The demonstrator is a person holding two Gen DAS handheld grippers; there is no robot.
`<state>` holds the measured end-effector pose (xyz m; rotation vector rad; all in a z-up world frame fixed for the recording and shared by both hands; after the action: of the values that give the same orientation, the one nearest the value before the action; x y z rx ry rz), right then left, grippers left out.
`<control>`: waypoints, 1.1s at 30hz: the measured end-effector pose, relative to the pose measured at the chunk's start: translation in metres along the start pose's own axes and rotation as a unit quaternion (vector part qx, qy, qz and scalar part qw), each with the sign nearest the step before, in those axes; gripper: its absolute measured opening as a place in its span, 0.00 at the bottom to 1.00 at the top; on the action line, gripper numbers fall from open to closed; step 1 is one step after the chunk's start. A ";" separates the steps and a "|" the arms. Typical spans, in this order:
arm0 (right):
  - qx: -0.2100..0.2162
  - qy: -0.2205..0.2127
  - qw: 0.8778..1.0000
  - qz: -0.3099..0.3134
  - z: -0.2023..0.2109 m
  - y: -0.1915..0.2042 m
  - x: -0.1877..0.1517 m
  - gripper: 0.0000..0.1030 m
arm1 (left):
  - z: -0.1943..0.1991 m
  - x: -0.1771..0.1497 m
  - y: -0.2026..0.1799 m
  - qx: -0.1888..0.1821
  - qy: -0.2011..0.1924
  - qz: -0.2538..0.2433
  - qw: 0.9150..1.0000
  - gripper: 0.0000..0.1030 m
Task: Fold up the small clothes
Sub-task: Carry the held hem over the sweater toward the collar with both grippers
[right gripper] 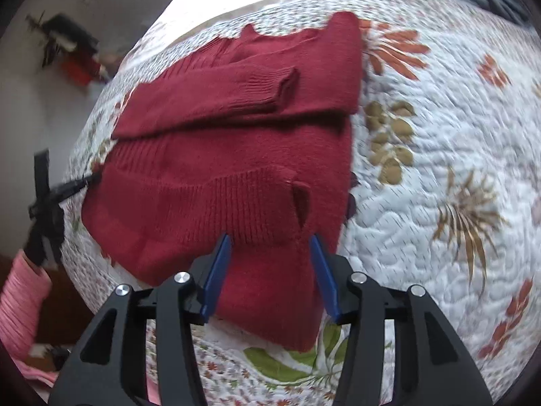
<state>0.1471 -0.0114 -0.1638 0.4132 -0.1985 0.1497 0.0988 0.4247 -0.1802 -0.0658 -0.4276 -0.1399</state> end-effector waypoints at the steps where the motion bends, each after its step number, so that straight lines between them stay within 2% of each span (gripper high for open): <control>1: -0.003 0.000 1.000 0.010 -0.002 0.002 0.000 0.52 | 0.006 0.003 -0.003 0.002 -0.012 -0.002 1.000 0.07; 3: -0.012 0.000 0.999 0.030 -0.008 0.006 0.002 0.54 | 0.022 0.005 -0.011 -0.001 -0.041 -0.015 0.999 0.07; 6: -0.030 0.002 0.998 0.051 -0.020 0.006 0.008 0.55 | 0.032 0.006 -0.019 -0.011 -0.053 -0.025 0.998 0.07; 8: -0.041 0.003 0.998 0.053 -0.028 0.004 0.016 0.56 | 0.026 0.006 -0.019 -0.014 -0.045 -0.027 0.999 0.07; 11: -0.030 0.012 0.998 0.045 -0.037 0.003 0.022 0.57 | 0.009 0.004 -0.015 -0.021 -0.022 -0.015 0.999 0.08; 14: -0.033 0.022 0.998 0.047 -0.047 0.003 0.024 0.58 | -0.006 0.004 -0.011 -0.020 -0.008 -0.004 1.000 0.13; 17: -0.049 0.010 0.997 0.060 -0.045 0.003 0.027 0.58 | -0.009 0.005 -0.012 -0.015 -0.006 -0.007 1.000 0.15; 18: -0.048 0.004 0.997 0.059 -0.043 0.003 0.028 0.64 | -0.008 0.005 -0.013 -0.012 -0.007 -0.009 1.000 0.15; 20: -0.053 -0.001 0.997 0.058 -0.042 -0.002 0.031 0.71 | -0.006 0.005 -0.014 -0.007 -0.011 -0.015 1.000 0.15; 22: -0.055 0.015 0.997 0.060 -0.047 -0.005 0.028 0.66 | 0.000 0.006 -0.020 -0.009 -0.021 -0.021 1.000 0.14; 24: -0.043 0.030 0.996 0.070 -0.051 -0.001 0.021 0.50 | 0.004 0.007 -0.027 -0.010 -0.027 -0.028 0.999 0.12; 25: -0.049 0.028 0.995 0.078 -0.051 0.001 0.020 0.47 | 0.007 0.007 -0.030 -0.011 -0.032 -0.032 0.999 0.12; 27: -0.055 0.022 0.994 0.089 -0.049 0.004 0.018 0.23 | 0.011 0.007 -0.033 -0.015 -0.039 -0.035 0.999 0.12; 30: -0.023 0.023 0.997 0.070 -0.045 0.004 0.020 0.15 | 0.007 0.007 -0.031 -0.011 -0.033 -0.036 0.999 0.12; 32: -0.027 0.025 0.997 0.064 -0.047 0.002 0.020 0.16 | -0.001 0.006 -0.028 -0.008 -0.022 -0.031 0.999 0.13; 33: -0.030 0.025 0.997 0.063 -0.050 0.002 0.020 0.19 | -0.007 0.006 -0.025 -0.005 -0.014 -0.027 1.000 0.19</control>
<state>0.1737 0.0131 -0.2031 0.3363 -0.1804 0.2775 0.1033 0.3988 -0.1831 -0.0663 -0.4575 -0.1937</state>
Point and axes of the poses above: each gripper's, at about its wrist camera, not at the fingertips, and z roughly against the way its jaws point, y to its left, x to its top, the point moved 8 cm from there along -z, roughly the way its jaws point, and after that the axes turned 11 degrees about -z, right-handed, at the moved point
